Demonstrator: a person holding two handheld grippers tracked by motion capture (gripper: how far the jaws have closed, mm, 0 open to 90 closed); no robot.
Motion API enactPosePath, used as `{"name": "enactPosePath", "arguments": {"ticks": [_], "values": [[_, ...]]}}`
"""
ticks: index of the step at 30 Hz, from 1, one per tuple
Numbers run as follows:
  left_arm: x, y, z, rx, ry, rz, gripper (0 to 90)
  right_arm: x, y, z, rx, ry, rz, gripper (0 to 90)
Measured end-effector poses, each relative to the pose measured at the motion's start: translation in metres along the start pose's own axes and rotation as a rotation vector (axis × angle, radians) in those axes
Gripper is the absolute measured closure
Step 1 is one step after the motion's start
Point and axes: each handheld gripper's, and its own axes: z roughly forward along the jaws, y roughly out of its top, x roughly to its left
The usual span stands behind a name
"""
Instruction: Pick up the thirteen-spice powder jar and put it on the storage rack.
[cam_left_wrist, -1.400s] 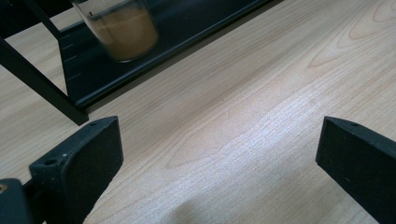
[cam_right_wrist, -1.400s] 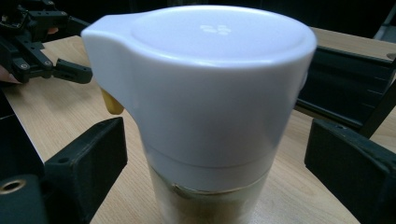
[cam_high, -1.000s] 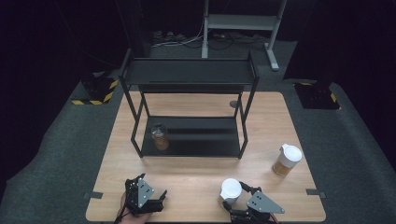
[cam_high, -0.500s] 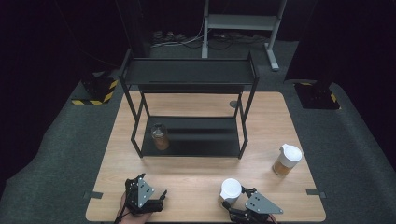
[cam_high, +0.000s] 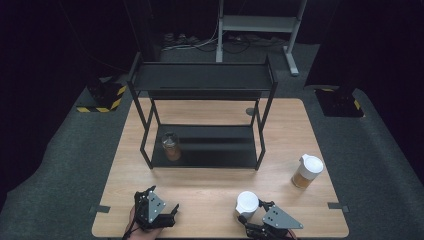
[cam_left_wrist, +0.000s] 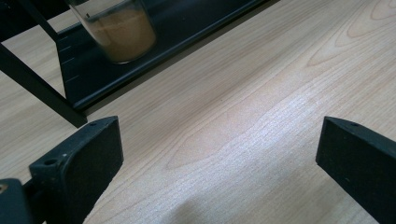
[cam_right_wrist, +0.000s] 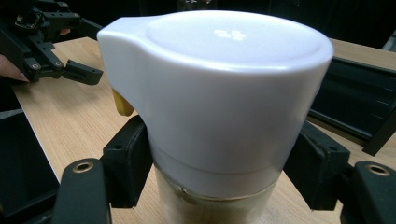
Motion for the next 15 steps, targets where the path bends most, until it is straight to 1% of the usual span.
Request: {"name": "enactPosePath", "arguments": {"ticks": [7, 11, 15], "values": [[0.0004, 0.0000, 0.0001, 0.000, -0.002, 0.000, 1.0, 0.0031, 0.0042, 0.0013, 0.012, -0.008, -0.001, 30.3], [0.0007, -0.0001, 0.0001, 0.000, -0.005, 0.001, 1.0, 0.0038, 0.0060, 0.0027, 0.015, -0.012, 0.017, 30.3], [0.0012, 0.0000, 0.0001, 0.000, -0.010, 0.005, 1.0, 0.0042, 0.0082, 0.0044, 0.011, -0.015, 0.024, 30.3]]}}
